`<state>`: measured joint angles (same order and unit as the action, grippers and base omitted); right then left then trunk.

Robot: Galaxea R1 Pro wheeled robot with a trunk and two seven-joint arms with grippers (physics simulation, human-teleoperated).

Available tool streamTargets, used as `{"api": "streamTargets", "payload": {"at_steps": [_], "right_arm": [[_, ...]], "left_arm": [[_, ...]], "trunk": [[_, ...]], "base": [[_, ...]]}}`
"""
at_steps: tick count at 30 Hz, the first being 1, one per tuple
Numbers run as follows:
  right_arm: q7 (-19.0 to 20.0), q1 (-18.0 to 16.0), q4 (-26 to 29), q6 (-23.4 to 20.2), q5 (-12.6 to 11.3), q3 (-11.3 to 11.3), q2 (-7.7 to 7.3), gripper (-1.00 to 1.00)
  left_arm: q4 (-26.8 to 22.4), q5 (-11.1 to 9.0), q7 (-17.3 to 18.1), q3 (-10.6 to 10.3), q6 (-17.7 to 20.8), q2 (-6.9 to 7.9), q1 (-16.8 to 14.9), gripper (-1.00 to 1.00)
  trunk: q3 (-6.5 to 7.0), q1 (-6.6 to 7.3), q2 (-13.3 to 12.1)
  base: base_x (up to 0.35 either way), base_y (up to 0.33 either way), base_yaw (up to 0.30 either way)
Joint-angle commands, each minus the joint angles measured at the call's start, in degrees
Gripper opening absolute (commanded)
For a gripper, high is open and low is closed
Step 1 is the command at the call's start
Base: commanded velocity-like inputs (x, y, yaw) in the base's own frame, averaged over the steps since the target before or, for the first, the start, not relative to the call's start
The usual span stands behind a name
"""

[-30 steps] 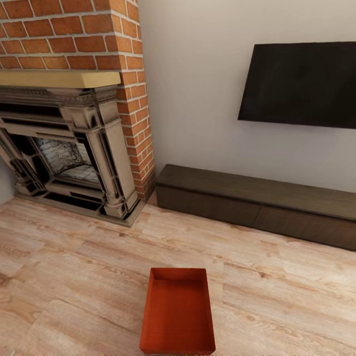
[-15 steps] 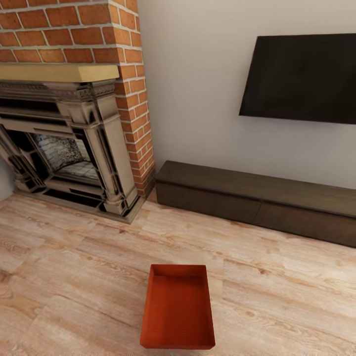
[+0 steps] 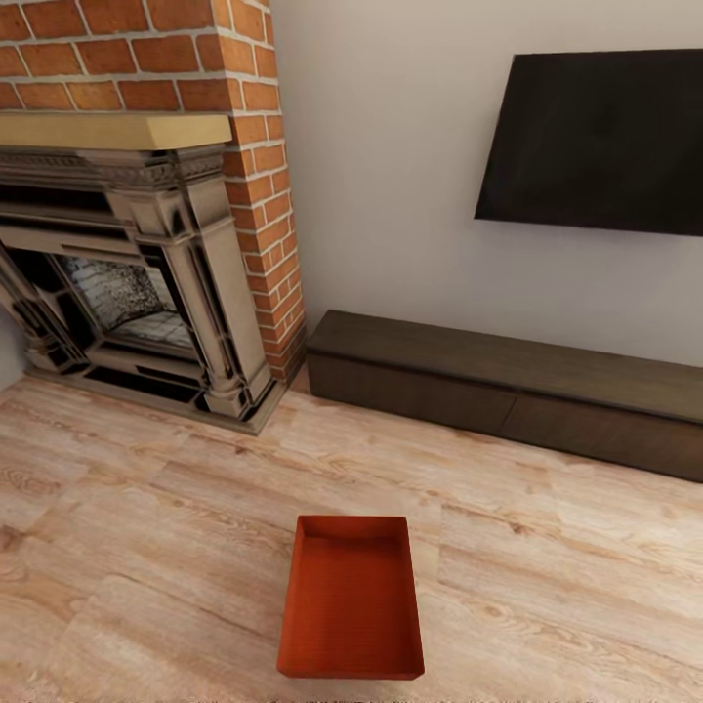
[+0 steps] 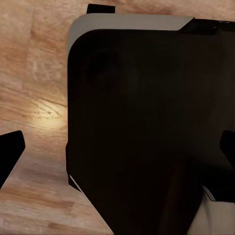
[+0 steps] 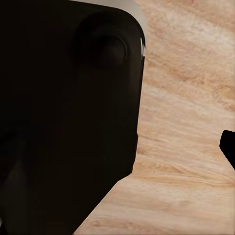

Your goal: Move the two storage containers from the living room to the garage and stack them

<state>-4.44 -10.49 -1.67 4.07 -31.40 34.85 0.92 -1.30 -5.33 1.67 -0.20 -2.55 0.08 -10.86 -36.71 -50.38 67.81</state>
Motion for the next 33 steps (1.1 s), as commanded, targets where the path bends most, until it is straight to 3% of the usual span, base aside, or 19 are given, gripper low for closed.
{"api": "streamTargets", "payload": {"at_steps": [1, 33], "right_arm": [[0.0, -0.1, -0.2, 0.3, -0.5, 0.5, 0.05, 1.00], [0.0, -0.1, -0.2, 0.2, -0.5, 0.5, 0.09, 1.00]], "left_arm": [[0.1, -0.6, 0.2, 0.0, -0.2, 0.01, 0.0, 1.00], [0.1, -0.6, 0.2, 0.0, -0.2, 0.01, 0.0, 1.00]], "trunk": [[-0.14, 0.00, 0.0], [-3.08, 0.00, 0.0]], "base": [[0.000, 0.000, 0.000], [0.000, 0.000, 0.000]]}}
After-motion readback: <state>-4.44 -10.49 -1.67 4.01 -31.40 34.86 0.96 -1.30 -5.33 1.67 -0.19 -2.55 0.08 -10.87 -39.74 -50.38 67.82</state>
